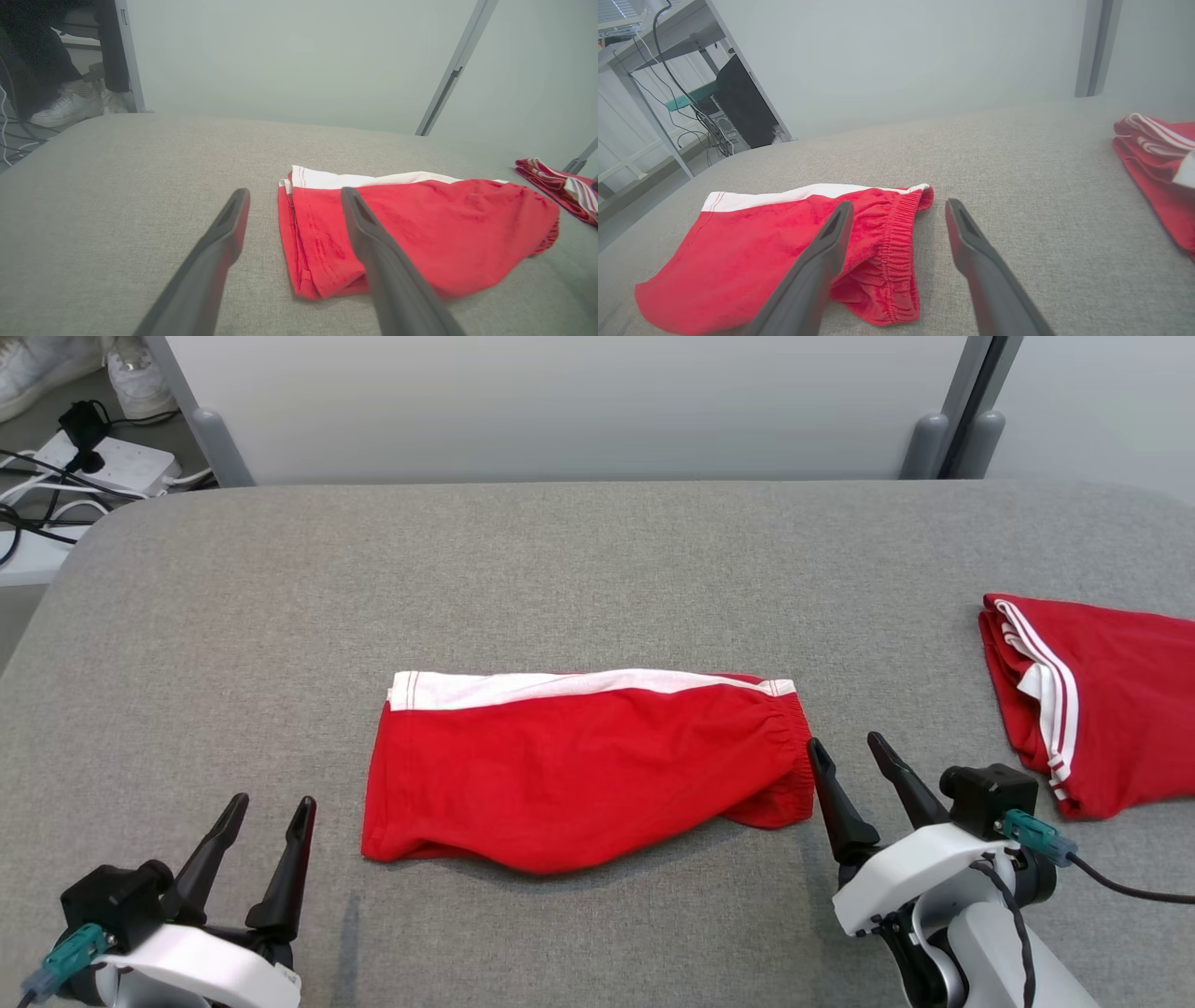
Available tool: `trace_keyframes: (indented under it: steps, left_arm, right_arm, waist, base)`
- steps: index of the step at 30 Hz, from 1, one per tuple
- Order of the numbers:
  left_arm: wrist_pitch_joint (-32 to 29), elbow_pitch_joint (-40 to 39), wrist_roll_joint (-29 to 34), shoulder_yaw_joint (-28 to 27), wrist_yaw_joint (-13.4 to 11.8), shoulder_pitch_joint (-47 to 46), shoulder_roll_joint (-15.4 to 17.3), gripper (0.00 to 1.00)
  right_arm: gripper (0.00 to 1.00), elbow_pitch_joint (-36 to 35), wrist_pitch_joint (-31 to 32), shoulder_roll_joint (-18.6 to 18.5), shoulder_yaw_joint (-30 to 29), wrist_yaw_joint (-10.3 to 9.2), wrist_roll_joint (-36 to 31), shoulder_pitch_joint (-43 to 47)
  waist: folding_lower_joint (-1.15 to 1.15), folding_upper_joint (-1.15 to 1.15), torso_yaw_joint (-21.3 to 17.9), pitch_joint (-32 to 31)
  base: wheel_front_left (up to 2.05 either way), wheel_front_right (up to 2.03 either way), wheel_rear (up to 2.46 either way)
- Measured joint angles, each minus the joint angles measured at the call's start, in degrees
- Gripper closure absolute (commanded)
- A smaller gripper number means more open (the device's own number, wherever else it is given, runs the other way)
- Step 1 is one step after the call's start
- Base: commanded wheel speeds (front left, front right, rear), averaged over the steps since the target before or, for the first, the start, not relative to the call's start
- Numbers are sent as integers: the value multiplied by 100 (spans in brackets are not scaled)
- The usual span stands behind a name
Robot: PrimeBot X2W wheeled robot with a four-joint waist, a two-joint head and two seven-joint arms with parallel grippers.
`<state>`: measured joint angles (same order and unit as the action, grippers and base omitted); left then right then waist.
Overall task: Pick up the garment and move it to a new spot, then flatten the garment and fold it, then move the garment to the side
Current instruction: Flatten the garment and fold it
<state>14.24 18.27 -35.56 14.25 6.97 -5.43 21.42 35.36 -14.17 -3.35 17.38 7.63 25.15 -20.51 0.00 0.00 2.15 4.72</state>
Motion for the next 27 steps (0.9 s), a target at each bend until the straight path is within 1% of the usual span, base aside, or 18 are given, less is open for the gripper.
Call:
trace_keyframes:
  steps: [8,12,17,20,26,27]
  left_arm:
    - [0,-433,701,-517,2,531,-287,0]
    - [0,-491,840,-649,8,757,-442,0]
    - [0,-541,890,-692,11,782,-455,0]
    - [0,-582,890,-692,12,782,-442,0]
    - [0,-638,793,-554,29,775,-308,0]
    - [0,-642,767,-526,29,769,-267,0]
  right_arm:
    - [0,-107,-5,5,-56,0,-81,182]
    - [0,-142,-5,9,-156,0,-104,245]
    - [0,-192,-7,7,-238,0,-73,247]
    - [0,-145,-7,9,-255,0,64,213]
    - [0,242,-7,8,-266,-12,588,-34]
    - [0,285,-7,8,-263,-13,793,-82]
  waist:
    - [0,0,21,-81]
    - [0,0,43,-64]
    - [0,0,144,27]
    - [0,0,261,124]
    - [0,0,486,280]
    - [0,0,523,306]
  base:
    - [0,0,0]
    - [0,0,0]
    - [0,0,0]
    - [0,0,0]
    - [0,0,0]
    - [0,0,0]
